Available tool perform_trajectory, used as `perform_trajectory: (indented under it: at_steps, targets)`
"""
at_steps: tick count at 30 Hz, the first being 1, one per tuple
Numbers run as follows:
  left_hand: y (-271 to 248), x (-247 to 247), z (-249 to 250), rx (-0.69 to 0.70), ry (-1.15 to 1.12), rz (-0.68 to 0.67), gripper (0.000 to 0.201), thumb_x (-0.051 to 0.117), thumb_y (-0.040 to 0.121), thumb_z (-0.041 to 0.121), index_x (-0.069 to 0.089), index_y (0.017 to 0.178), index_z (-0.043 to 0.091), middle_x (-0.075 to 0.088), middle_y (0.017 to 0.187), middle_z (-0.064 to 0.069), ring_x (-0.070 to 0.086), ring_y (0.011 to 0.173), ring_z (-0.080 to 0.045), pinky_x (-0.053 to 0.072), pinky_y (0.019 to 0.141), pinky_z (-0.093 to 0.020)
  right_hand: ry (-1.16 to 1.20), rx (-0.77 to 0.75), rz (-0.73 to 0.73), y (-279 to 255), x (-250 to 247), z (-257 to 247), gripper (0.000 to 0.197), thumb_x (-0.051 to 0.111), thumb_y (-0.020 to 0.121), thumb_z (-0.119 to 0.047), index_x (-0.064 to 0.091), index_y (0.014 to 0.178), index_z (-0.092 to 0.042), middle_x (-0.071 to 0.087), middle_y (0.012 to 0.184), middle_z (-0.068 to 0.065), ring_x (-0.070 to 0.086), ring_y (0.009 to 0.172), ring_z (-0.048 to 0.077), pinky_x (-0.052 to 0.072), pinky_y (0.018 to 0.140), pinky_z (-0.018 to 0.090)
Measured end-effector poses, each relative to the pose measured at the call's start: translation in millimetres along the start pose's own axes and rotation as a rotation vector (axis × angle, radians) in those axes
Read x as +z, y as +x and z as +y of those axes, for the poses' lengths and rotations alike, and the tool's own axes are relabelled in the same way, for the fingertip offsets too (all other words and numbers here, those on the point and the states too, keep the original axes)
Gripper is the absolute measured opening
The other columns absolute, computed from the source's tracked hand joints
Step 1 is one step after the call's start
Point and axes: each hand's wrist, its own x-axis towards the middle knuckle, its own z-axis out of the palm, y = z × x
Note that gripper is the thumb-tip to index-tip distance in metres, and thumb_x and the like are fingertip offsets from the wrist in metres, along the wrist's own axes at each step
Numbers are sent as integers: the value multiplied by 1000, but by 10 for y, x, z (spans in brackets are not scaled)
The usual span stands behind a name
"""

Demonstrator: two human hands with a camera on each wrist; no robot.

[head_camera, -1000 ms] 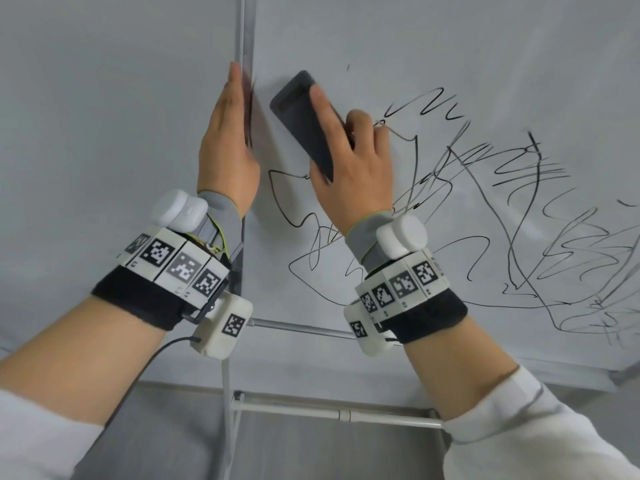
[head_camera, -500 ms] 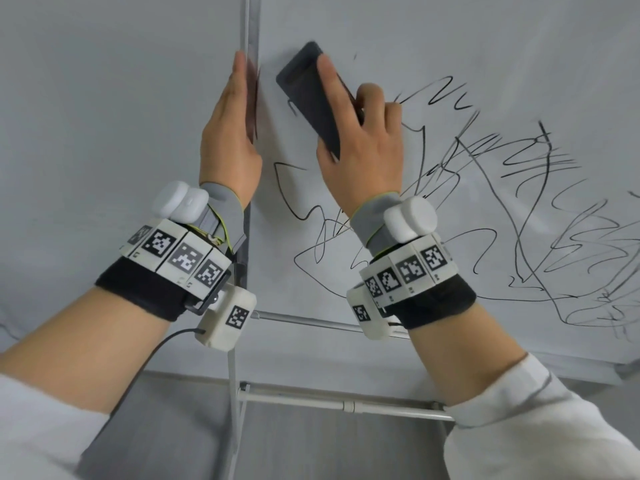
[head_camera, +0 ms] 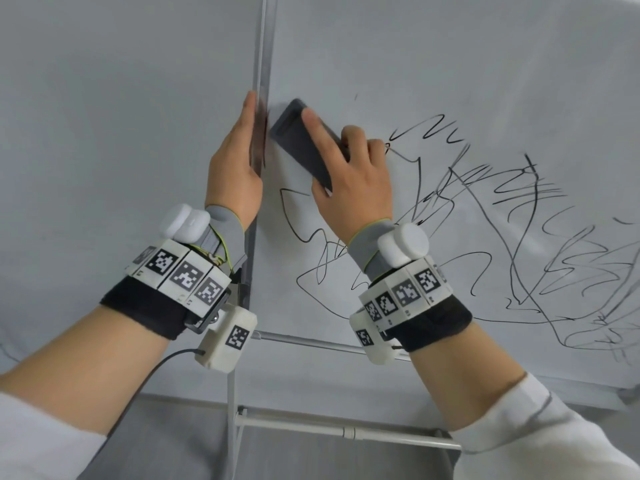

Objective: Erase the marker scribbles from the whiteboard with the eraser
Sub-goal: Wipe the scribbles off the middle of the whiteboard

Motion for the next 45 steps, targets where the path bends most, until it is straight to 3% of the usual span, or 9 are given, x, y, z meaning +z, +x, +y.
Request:
perform_trajectory:
  at_steps: [4, 12, 15, 18, 21, 27, 31, 36, 45]
  targets:
    - [38, -9, -18, -3, -109, -39, 75, 39, 87, -10, 24, 144, 36, 39, 144, 9, 49, 123, -17, 40, 104, -37, -20, -59, -93, -254, 105, -67, 72, 66, 69, -13, 49, 137, -27, 55, 104, 12, 44, 79, 31, 44, 68, 37]
    - [15, -52, 19, -22, -110, -31, 72, 42, 89, -7, 26, 142, 38, 45, 128, 21, 57, 109, -16, 46, 97, -37, 22, -10, 38, 203, -14, -125, 71, 64, 69, -10, 49, 137, -24, 56, 102, 13, 45, 77, 32, 43, 67, 36]
    - [5, -91, 48, -27, -110, -29, 69, 38, 89, -8, 27, 144, 33, 49, 124, 14, 57, 107, -17, 46, 97, -35, 24, -35, 23, 153, 40, -174, 70, 64, 70, -11, 49, 137, -24, 56, 103, 13, 45, 78, 33, 44, 67, 37]
    - [-21, -131, 101, -35, -123, -58, 70, 34, 88, -12, 28, 144, 28, 45, 126, 10, 53, 107, -12, 44, 95, -19, 24, -70, -58, -68, 123, -189, 61, 49, 76, -19, 48, 137, -27, 56, 107, 13, 45, 80, 32, 45, 66, 38]
    - [3, -137, 108, -52, -173, -73, 71, 32, 88, -13, 30, 143, 32, 43, 120, 13, 55, 107, -17, 48, 95, -29, -5, -61, -120, -179, 155, -179, 61, 38, 78, -25, 46, 138, -29, 54, 107, 11, 44, 81, 31, 45, 65, 37]
    - [33, -131, 21, -5, -176, -81, 72, 30, 85, -13, 32, 143, 29, 45, 125, 14, 59, 105, -22, 47, 96, -39, 15, -1, 47, 99, -46, -32, 69, 61, 70, -12, 48, 137, -24, 55, 104, 14, 46, 80, 33, 44, 71, 38]
    - [34, -120, 17, 27, -64, -51, 64, 29, 89, -11, 31, 144, 23, 43, 140, 1, 49, 122, -22, 34, 107, -26, -27, 88, 145, 270, -232, 200, 69, 61, 71, -11, 47, 138, -19, 55, 104, 16, 47, 78, 36, 45, 73, 38]
    - [22, -112, 69, 14, -26, -43, 68, 30, 88, -12, 27, 145, 26, 45, 138, -5, 58, 102, -28, 41, 102, -32, -30, 168, 188, 302, -258, 317, 68, 59, 74, -11, 44, 140, -18, 54, 107, 14, 46, 80, 34, 42, 77, 34]
    - [9, -62, 47, 6, -76, -6, 74, 31, 84, -11, 29, 144, 32, 44, 118, 24, 60, 96, -22, 44, 99, -32, 29, 11, 70, -193, 61, 120, 70, 60, 71, -13, 44, 138, -23, 48, 109, 11, 35, 83, 26, 39, 79, 34]
